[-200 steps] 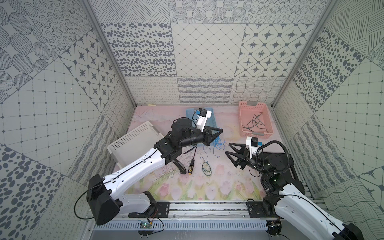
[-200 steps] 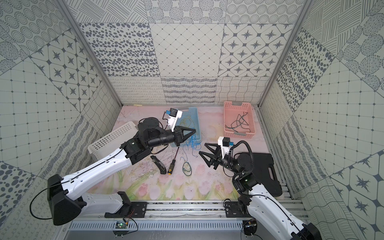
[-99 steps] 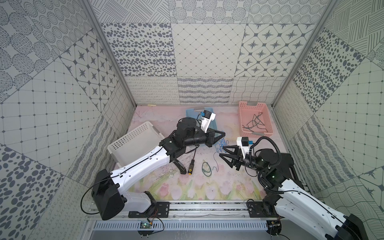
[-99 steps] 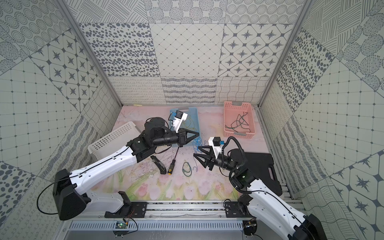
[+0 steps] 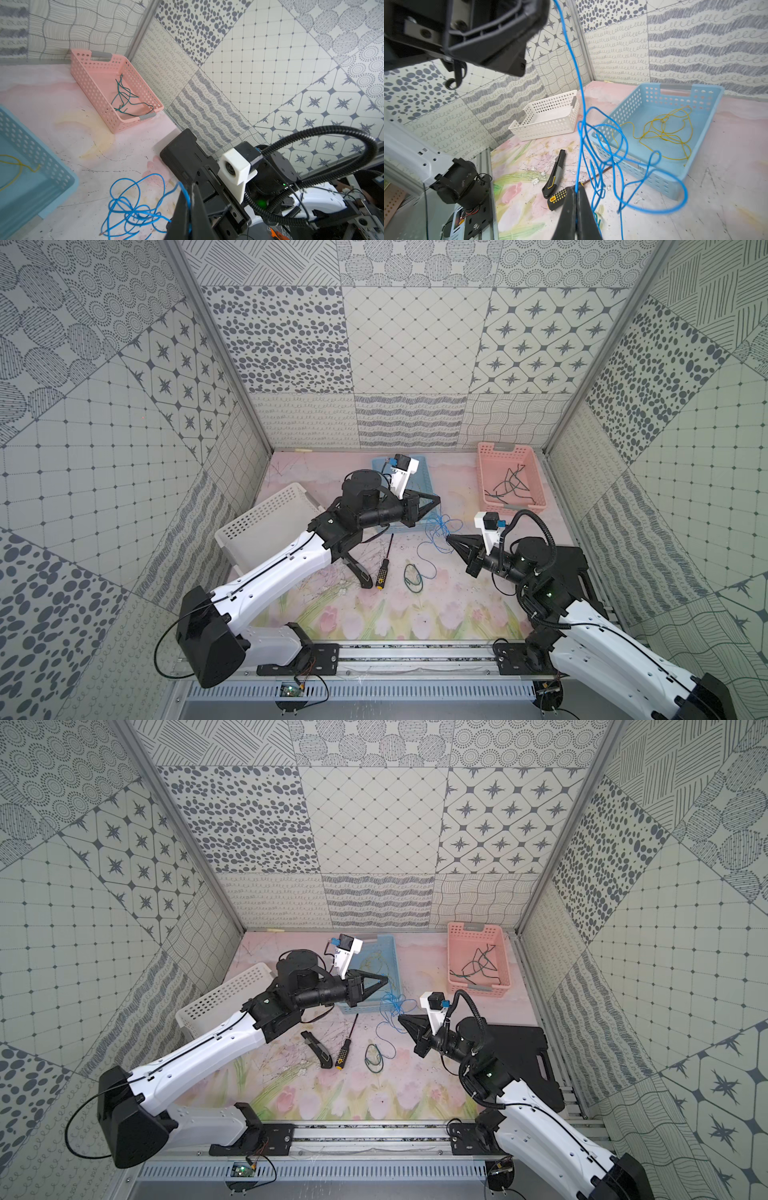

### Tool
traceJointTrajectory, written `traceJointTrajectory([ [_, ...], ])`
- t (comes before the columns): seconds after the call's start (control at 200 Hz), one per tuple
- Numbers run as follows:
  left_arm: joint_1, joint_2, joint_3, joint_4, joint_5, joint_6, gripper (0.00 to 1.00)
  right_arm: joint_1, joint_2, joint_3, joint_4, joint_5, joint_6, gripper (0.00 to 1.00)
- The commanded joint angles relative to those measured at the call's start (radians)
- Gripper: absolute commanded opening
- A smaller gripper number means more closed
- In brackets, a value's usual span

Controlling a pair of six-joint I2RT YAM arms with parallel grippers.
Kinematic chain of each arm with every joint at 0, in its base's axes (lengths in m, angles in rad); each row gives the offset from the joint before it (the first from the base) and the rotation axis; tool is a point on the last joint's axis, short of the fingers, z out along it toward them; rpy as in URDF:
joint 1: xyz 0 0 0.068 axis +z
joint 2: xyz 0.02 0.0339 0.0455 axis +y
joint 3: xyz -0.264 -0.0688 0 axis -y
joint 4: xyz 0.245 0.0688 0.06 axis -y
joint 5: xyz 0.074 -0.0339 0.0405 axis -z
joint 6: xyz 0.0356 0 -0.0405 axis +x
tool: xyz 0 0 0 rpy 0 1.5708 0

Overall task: Untangle and sort cables by color
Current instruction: Untie the cable.

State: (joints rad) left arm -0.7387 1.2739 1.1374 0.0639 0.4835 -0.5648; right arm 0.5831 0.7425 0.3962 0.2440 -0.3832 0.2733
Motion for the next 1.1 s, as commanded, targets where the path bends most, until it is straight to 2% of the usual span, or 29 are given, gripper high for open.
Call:
traceJointTrajectory([
  [0.0, 0.098, -0.081, 0.019, -0.028, -0.029, 0.025, 0.00, -0.014, -0.011, 0.023, -0.012, 0.071, 0.009, 0.00],
  [0.155, 0.189, -0.166, 0.002, -0.061, -0.062, 0.020, 0.00, -0.071, -0.055, -0.014, 0.003, 0.088, 0.060, 0.00],
  [0.33, 0.255, -0.272, -0.052, -0.076, -0.134, 0.023, 0.00, -0.149, -0.203, -0.075, -0.001, 0.141, 0.117, 0.00],
  [0.465, 0.278, -0.347, -0.082, -0.087, -0.195, 0.029, 0.00, -0.205, -0.288, -0.083, -0.140, 0.260, 0.154, 0.00],
  [0.675, 0.280, -0.435, -0.089, -0.139, -0.228, 0.047, 0.00, -0.329, -0.327, -0.089, -0.244, 0.285, 0.229, 0.00],
  [0.956, 0.282, -0.598, -0.156, -0.188, -0.484, 0.082, 0.00, -0.399, -0.364, -0.097, -0.297, 0.316, 0.271, 0.00],
  [1.096, 0.281, -0.656, -0.130, -0.210, -0.600, 0.106, 0.00, -0.411, -0.361, -0.093, -0.331, 0.360, 0.281, 0.00],
])
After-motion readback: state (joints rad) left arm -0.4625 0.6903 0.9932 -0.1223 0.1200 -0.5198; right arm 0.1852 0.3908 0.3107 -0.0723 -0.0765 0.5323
